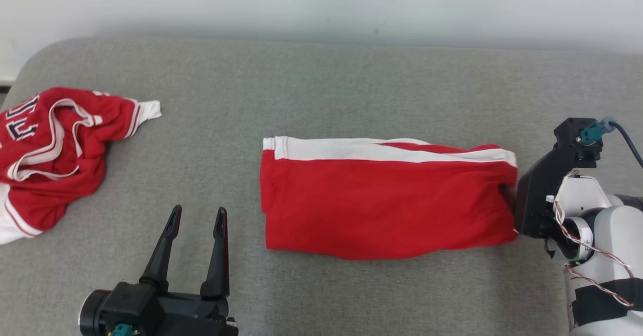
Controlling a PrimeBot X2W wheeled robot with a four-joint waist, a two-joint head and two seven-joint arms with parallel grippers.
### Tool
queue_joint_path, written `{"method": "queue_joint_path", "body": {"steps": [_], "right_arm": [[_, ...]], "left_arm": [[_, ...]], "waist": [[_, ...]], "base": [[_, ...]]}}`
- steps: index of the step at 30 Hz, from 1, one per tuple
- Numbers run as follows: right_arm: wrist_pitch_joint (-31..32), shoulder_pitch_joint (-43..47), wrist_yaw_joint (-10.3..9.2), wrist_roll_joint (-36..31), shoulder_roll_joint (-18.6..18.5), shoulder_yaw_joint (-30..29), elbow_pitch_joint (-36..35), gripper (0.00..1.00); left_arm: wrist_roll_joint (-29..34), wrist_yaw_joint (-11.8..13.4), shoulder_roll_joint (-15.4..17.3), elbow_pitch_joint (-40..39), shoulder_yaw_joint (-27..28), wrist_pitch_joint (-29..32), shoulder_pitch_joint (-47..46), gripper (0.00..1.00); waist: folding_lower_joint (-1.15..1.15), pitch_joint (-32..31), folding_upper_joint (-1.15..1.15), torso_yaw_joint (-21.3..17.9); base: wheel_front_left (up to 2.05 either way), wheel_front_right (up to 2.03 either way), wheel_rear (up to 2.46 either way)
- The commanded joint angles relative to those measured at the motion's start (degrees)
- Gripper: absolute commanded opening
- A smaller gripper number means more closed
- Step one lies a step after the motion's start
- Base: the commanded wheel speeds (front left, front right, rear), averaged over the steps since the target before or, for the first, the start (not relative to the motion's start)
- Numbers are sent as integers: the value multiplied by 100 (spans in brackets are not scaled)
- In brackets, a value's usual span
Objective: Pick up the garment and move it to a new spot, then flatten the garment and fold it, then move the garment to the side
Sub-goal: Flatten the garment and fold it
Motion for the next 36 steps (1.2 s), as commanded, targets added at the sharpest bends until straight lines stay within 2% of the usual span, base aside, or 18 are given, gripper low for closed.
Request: {"method": "queue_joint_path", "body": {"steps": [1, 18, 31, 32, 34, 36], "right_arm": [[-24, -56, -12, -91, -36, -42, 57, 100], [255, -271, -12, 19, 142, -293, 528, 100], [469, -527, 4, 234, 348, -76, 1238, 100], [453, -533, 4, 216, 355, -87, 1275, 89], [435, -574, 3, 177, 363, -107, 1343, 42], [396, -602, 3, 133, 358, -140, 1391, 33]], "left_arm": [[62, -42, -1, -5, 24, -20, 77, 100], [189, -363, -237, 156, 154, -21, -9, 100], [135, -479, -328, 288, 114, -21, -16, 100], [130, -469, -332, 295, 113, -21, -24, 100], [119, -469, -340, 300, 123, -21, -33, 100], [113, -450, -353, 292, 132, -21, -37, 100]], "waist": [[0, 157, 0, 153], [0, 423, 0, 330], [0, 547, 0, 532], [0, 557, 0, 547], [0, 584, 0, 571], [0, 613, 0, 585]], "base": [[0, 0, 0], [0, 0, 0], [0, 0, 0], [0, 0, 0], [0, 0, 0], [0, 0, 0]]}}
